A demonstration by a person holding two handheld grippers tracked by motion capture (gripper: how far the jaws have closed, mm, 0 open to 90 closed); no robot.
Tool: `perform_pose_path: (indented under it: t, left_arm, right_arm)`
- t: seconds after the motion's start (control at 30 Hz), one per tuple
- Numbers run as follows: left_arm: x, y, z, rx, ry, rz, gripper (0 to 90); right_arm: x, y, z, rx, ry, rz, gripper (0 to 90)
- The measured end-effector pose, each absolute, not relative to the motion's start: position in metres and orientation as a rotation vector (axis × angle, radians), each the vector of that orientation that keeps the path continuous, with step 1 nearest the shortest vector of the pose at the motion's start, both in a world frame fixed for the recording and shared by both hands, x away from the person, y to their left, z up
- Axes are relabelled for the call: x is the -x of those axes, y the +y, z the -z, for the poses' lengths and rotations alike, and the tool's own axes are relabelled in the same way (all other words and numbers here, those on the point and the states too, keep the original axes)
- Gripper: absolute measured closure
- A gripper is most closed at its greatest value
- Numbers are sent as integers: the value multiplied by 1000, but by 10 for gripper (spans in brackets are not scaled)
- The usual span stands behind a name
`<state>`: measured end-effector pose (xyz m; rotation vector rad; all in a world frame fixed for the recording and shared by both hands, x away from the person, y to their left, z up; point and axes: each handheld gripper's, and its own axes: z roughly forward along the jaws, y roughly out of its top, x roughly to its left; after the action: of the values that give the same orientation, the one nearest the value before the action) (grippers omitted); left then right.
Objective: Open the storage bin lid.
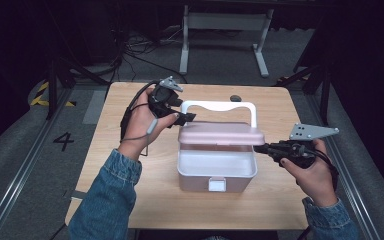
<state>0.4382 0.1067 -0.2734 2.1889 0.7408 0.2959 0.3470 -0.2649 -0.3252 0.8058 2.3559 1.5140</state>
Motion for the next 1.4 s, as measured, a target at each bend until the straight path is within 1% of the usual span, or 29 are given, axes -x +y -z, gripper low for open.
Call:
perform_pose_path:
  t: [0.07, 0.27, 0.63, 0.8, 0.87, 1.03, 1.17, 1.27, 1.4]
  left_arm:
    - [-432, 113, 271, -2187, 742, -326, 281]
    - [-418, 129, 271, -2160, 760, -379, 284]
    - [-405, 151, 279, -2161, 800, -395, 253]
    - [-399, 150, 286, -2187, 787, -416, 217]
    - [-396, 147, 286, -2211, 756, -426, 205]
    - [-394, 132, 286, -2207, 655, -464, 179]
    - [-394, 119, 284, -2200, 602, -466, 213]
    - [-394, 110, 281, -2185, 573, -457, 265]
    - [-395, 100, 277, -2161, 553, -483, 326]
  right_arm:
    - [-349, -265, 323, -802, 2341, -1522, 900]
    - [-354, -264, 318, -794, 2307, -1556, 900]
    - [-364, -264, 312, -789, 2239, -1599, 900]
    - [-369, -263, 310, -793, 2202, -1617, 900]
    - [-370, -263, 310, -797, 2192, -1623, 900]
    - [-372, -265, 310, -810, 2191, -1628, 900]
    - [-373, -266, 310, -818, 2188, -1637, 900]
    - [-373, -268, 310, -820, 2187, -1638, 900]
    - [-374, -268, 310, -822, 2185, -1645, 900]
